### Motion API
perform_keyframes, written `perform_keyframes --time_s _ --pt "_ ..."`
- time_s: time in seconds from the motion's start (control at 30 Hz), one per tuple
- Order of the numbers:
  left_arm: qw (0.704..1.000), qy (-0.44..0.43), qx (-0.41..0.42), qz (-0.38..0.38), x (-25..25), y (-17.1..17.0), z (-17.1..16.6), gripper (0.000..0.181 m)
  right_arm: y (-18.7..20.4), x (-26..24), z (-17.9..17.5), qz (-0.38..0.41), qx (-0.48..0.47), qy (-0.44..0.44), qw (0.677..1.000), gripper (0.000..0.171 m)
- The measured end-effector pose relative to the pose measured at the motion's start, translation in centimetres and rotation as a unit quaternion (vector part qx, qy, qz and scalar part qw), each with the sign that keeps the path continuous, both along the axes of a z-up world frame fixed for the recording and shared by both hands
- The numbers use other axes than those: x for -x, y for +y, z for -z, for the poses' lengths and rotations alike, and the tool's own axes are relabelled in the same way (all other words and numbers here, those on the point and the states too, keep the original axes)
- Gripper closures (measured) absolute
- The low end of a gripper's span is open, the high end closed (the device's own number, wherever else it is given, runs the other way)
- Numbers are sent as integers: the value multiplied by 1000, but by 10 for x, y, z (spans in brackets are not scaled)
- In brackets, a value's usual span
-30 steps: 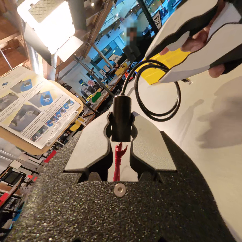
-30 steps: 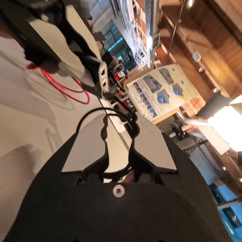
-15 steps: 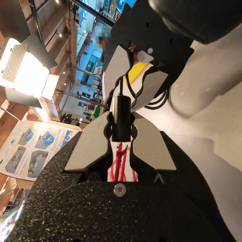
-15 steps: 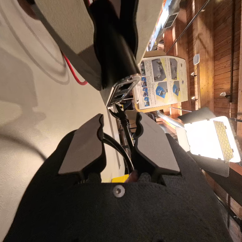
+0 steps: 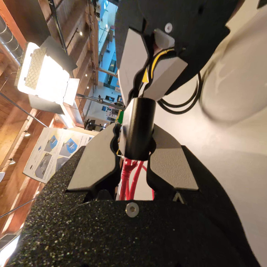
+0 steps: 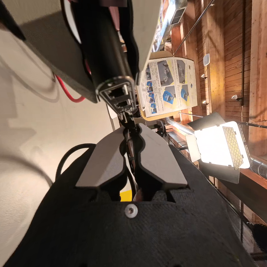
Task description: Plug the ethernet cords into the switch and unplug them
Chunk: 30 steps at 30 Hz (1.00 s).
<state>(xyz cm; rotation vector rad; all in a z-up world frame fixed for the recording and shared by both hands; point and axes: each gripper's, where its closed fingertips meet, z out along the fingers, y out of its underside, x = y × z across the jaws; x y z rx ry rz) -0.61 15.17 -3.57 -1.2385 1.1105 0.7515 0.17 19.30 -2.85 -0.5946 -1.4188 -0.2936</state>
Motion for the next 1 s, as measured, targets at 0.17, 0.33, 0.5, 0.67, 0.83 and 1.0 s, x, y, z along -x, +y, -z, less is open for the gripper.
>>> perform_keyframes --time_s 0.17,0.33,0.5,0.67,0.83,1.0 --pt "999 33 -21 -29 3 5 2 144 -2 0 -1 -14 12 6 1000 163" --pt "994 78 -54 -53 2 7 0 151 0 -2 3 -21 22 0 1000 163" --pt "997 35 -14 -65 6 8 2 153 3 0 2 -22 17 17 999 153" --pt "997 1 1 -79 14 10 0 153 -8 2 1 -61 24 22 998 135" --pt "997 -12 18 -71 14 9 2 152 -16 4 3 -85 6 13 996 140" --pt "997 -27 39 -55 12 8 6 152 -22 4 5 -104 12 10 994 150"
